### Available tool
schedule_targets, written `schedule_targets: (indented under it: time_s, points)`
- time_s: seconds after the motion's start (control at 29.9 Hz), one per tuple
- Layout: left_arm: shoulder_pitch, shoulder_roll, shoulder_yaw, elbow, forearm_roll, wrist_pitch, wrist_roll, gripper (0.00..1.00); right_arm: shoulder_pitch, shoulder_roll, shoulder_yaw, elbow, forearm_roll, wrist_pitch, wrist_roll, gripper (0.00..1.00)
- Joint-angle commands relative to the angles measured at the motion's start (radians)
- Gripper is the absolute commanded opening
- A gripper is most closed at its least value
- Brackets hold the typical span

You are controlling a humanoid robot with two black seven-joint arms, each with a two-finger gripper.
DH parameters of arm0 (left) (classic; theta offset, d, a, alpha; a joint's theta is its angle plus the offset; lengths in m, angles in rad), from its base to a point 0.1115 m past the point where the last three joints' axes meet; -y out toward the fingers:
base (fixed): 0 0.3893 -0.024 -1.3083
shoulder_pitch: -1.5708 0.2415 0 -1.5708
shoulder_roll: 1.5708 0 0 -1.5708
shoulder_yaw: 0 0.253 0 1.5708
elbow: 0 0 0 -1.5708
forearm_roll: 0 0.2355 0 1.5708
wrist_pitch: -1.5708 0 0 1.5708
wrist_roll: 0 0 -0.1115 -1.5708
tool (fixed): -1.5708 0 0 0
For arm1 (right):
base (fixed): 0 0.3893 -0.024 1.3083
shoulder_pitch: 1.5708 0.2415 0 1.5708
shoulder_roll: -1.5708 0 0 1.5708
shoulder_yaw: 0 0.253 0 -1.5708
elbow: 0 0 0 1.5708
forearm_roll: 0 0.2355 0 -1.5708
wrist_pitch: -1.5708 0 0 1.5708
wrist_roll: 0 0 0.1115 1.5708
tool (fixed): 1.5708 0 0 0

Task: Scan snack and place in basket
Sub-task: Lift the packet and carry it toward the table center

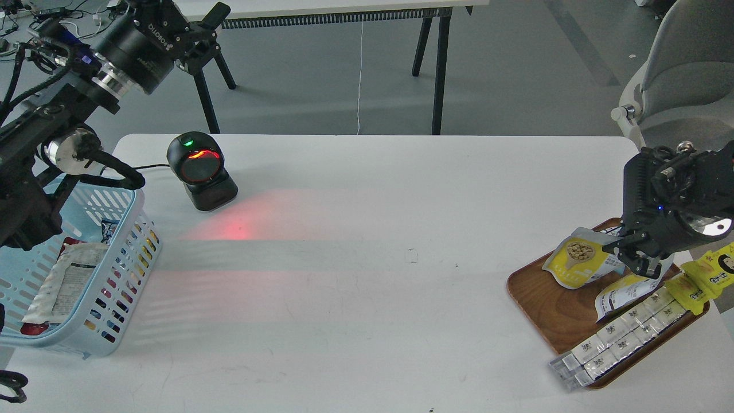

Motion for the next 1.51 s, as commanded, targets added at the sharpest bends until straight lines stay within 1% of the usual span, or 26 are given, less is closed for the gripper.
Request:
schedule_targets:
  time_s: [0.0,0.27,0.4,0.57,0.7,0.94,1.07,1.24,1.47]
  points:
    - [-0.001,-0.002,0.000,-0.001,0.000,0.000,0.000,1.00,0.004,-0.001,0.033,-0.001,0.004,0.000,0.000,0.00]
    - [0.000,-0.005,0.000,-0.001,0.000,0.000,0.000,1.00,-0.002,0.003,0.183,-0.004,0.004,0.040,0.000,0.00]
    - [-0.001,-0.005,0.000,0.000,0.000,0.000,0.000,1.00,0.000,0.035,0.253,-0.001,0.006,0.058,0.000,0.00]
    - [-0.001,-0.003,0.000,0.003,0.000,0.000,0.000,1.00,-0.005,0.132,0.353,-0.002,0.015,0.095,0.000,0.00]
    - [-0.001,-0.005,0.000,0.022,0.000,0.000,0.000,1.00,-0.029,0.264,0.416,-0.001,0.019,0.110,0.000,0.00]
    - [-0.006,0.000,-0.002,0.023,0.000,0.000,0.000,1.00,-0.051,0.489,0.444,-0.039,0.021,0.112,0.000,0.00]
    - [-0.007,-0.002,-0.002,0.022,0.000,0.000,0.000,1.00,-0.054,0.581,0.445,-0.041,0.064,0.113,0.000,0.00]
    - [-0.006,-0.002,-0.002,0.022,0.000,0.000,0.000,1.00,-0.052,0.644,0.447,-0.055,0.084,0.113,0.000,0.00]
    - [-0.006,-0.002,-0.002,0.022,0.000,0.000,0.000,1.00,-0.074,0.686,0.447,-0.085,0.084,0.112,0.000,0.00]
